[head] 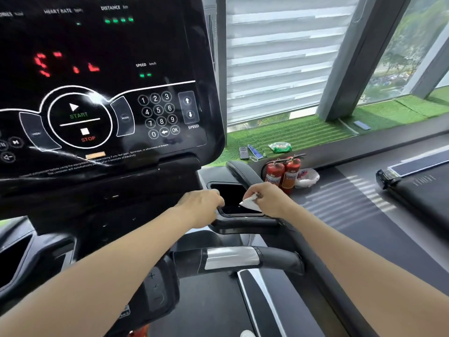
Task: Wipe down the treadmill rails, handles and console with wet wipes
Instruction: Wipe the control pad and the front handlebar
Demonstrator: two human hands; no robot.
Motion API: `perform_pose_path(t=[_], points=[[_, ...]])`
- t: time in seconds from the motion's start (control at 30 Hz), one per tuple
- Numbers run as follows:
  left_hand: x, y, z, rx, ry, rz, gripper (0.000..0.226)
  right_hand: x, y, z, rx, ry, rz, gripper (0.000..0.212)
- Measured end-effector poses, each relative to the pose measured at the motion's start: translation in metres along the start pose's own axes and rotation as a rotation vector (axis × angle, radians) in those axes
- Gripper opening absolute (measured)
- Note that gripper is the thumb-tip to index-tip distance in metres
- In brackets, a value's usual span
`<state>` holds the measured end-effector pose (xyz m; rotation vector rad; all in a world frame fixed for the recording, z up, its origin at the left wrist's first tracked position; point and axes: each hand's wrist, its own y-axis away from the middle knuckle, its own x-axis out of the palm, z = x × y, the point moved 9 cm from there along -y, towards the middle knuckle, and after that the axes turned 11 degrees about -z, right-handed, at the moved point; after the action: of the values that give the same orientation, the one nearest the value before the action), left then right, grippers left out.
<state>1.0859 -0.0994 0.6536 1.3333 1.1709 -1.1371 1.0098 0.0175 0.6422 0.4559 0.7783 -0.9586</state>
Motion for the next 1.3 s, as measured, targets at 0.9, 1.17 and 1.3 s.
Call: perform_pose_path(t=[0.9, 1.17, 1.3], points=[[0.03, -0.004, -0.019, -0.002, -0.018, 0.151, 0.035, 0.034, 0.019, 0.006, -0.098, 0.431, 0.177, 0.026], [0.03, -0.006, -0.02, -0.005, -0.002, 0.151, 0.037, 0.038, 0.021, 0.011, -0.084, 0.38, 0.182, 0.025], [0.032, -0.006, -0.017, 0.002, -0.001, 0.15, 0.032, 0.031, 0.019, 0.0, -0.064, 0.399, 0.194, 0.028]])
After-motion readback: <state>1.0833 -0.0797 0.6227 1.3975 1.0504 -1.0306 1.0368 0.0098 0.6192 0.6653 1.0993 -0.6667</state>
